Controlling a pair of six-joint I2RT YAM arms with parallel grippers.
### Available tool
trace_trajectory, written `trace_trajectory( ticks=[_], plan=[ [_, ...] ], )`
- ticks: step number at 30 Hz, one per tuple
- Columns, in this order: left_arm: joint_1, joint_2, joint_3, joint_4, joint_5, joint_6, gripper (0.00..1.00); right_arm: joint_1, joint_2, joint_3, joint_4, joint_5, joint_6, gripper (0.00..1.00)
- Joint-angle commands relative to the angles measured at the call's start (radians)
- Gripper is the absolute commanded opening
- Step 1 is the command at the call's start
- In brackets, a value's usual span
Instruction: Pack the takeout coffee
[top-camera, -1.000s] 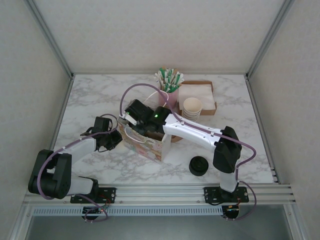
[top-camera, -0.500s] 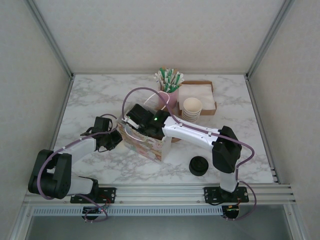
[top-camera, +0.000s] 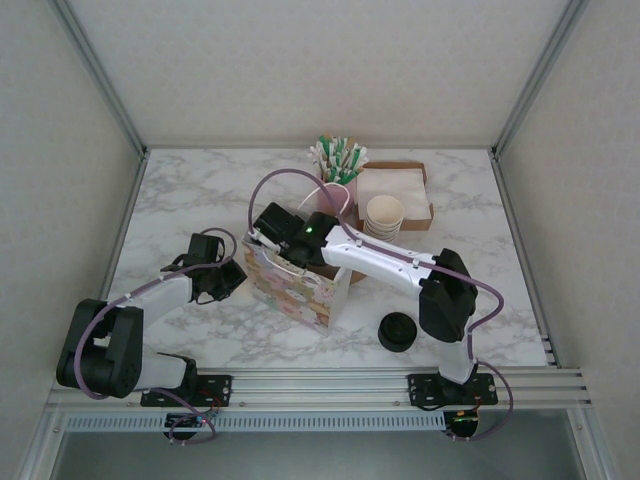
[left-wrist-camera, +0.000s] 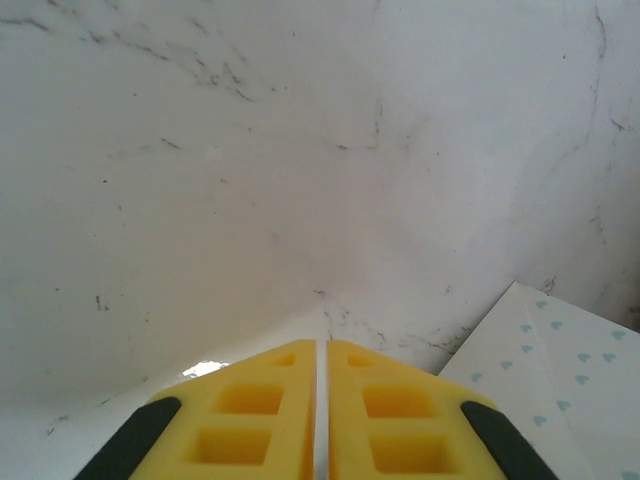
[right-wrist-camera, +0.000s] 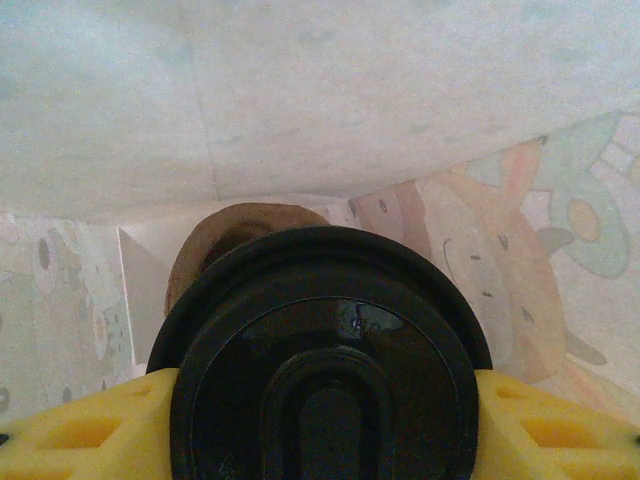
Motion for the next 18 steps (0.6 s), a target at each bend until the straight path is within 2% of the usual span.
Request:
trace_trajectory(
  ticks=[1,9,18],
  plan=[
    [-0.008,0.005,0.023,-0.022,-0.012,0.018,0.11,0.001,0.065,-0.015,-0.158,-0.077,0.049,0.47],
    [-0.008,0.005,0.021,-0.022,-0.016,0.016,0.11,0.018,0.088,-0.078,-0.153,-0.088,0.103,0.47],
    [-0.008,-0.009,0.015,-0.029,-0.018,0.003,0.11,0.057,0.097,-0.113,-0.134,-0.043,0.156,0.45]
  ],
)
